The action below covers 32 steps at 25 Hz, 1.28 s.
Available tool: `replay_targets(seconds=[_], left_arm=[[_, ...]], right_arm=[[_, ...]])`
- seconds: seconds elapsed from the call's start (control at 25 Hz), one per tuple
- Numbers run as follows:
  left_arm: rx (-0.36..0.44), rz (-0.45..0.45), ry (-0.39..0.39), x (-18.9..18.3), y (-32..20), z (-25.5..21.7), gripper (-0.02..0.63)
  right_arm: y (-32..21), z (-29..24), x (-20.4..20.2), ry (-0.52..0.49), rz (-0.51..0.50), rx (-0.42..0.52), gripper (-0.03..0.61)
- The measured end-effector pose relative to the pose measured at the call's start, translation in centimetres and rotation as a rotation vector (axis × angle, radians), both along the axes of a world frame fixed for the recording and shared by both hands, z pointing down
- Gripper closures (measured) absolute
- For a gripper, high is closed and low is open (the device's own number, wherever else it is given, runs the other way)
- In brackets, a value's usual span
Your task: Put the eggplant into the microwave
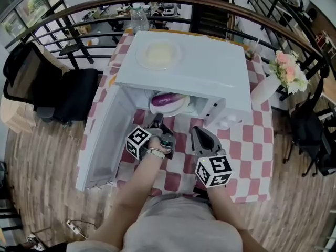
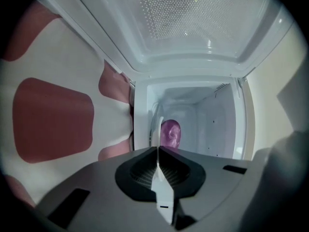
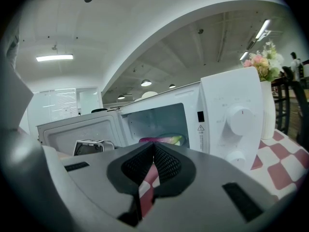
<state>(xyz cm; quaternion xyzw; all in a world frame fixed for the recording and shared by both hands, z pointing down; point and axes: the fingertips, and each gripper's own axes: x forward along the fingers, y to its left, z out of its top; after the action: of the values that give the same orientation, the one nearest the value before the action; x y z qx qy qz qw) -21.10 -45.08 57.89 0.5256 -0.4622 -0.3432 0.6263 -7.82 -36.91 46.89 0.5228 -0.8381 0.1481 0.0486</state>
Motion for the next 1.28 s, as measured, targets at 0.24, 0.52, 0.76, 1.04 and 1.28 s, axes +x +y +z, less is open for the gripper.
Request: replay_targets(seconds=[0.24,0.52,0.76,1.04,1.28], left_arm=[[-0.011,-0.011,0.0,0.2,-0.6,0.0,0.6],[-0.019,0.001,-0.033,0.5,-1.7,0.1,0.598],[-0.066,0.008,-0.043,0.9,-2.4,0.5,0.594],[-0.12,-0.011,-0.07,0.9,-2.0,1.6,0.489],[-0.149,-0.026,-0.066,1.0,-2.0,2.5,0.411]], right_arm=[[0.0,0.2,-0.2,-0.005,-0.011,-0.006,0.554],[0.5,0.6,-0.3,-0.001,-0.025,-0.021,0.554],[1.4,0.2,0.1,0.008,-0.037,-0.017,0.554],[2.1,0.6,0.7,0.023,-0.046,-0.038,0.554],[2.6,1.0,0.7,0.029,-0.059,-0.048,0.554]])
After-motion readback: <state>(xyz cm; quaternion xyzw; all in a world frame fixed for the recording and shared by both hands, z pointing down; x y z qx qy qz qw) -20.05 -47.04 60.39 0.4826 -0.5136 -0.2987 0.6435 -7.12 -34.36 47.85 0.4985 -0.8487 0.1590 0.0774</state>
